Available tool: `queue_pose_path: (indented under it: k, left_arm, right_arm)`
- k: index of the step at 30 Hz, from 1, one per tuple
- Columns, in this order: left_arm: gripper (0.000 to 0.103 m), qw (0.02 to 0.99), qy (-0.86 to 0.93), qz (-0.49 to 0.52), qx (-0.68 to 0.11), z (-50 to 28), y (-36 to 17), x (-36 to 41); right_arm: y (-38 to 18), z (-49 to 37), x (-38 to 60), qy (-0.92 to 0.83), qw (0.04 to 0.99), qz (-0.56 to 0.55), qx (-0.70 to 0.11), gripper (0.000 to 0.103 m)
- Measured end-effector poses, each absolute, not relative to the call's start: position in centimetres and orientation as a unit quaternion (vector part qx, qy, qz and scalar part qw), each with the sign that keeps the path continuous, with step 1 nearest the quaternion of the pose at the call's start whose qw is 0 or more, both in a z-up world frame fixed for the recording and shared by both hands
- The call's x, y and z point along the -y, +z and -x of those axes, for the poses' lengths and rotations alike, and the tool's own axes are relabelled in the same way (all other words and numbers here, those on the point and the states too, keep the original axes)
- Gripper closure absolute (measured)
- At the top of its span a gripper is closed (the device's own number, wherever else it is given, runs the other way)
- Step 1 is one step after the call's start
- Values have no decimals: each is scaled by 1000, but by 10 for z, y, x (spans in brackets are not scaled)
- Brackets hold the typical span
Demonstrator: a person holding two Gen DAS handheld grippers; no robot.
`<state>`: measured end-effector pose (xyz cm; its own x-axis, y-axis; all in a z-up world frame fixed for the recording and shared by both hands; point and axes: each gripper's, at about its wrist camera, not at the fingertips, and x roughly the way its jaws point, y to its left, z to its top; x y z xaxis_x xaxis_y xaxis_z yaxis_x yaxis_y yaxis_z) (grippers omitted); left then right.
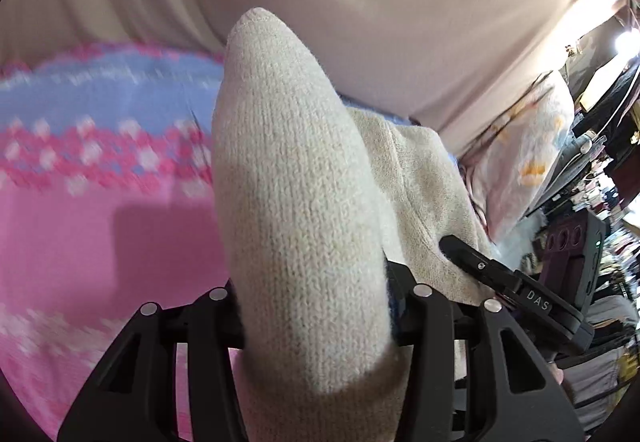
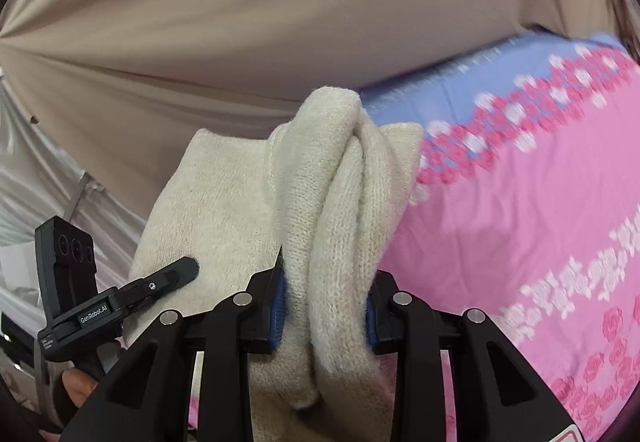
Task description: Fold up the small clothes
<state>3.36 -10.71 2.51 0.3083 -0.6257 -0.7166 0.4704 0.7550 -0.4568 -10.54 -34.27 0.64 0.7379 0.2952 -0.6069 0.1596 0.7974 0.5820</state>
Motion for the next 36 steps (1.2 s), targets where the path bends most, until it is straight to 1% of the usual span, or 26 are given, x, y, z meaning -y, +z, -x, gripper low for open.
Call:
queue_pose_path:
  k: [6, 12, 25, 32, 36]
  left_arm:
    - [58, 834, -319, 79, -442, -40, 57, 63]
    - [57, 853, -296, 79, -422, -47, 78, 13]
    - [57, 866, -262, 78, -419, -79, 78, -90]
    - [57, 872, -277, 69, -397, -91, 91, -126]
    - [57, 870, -282, 73, -398, -96, 87, -141]
  right_arm:
    - [41, 80, 292, 82, 893, -281, -343, 74]
    - [56, 53, 247, 113, 898, -255, -341, 74]
    - [49, 4, 145, 145, 896, -228, -354, 74]
    - [60, -8, 110, 144, 905, -225, -331, 74]
    - [55, -10, 95, 134, 907, -224, -331, 74]
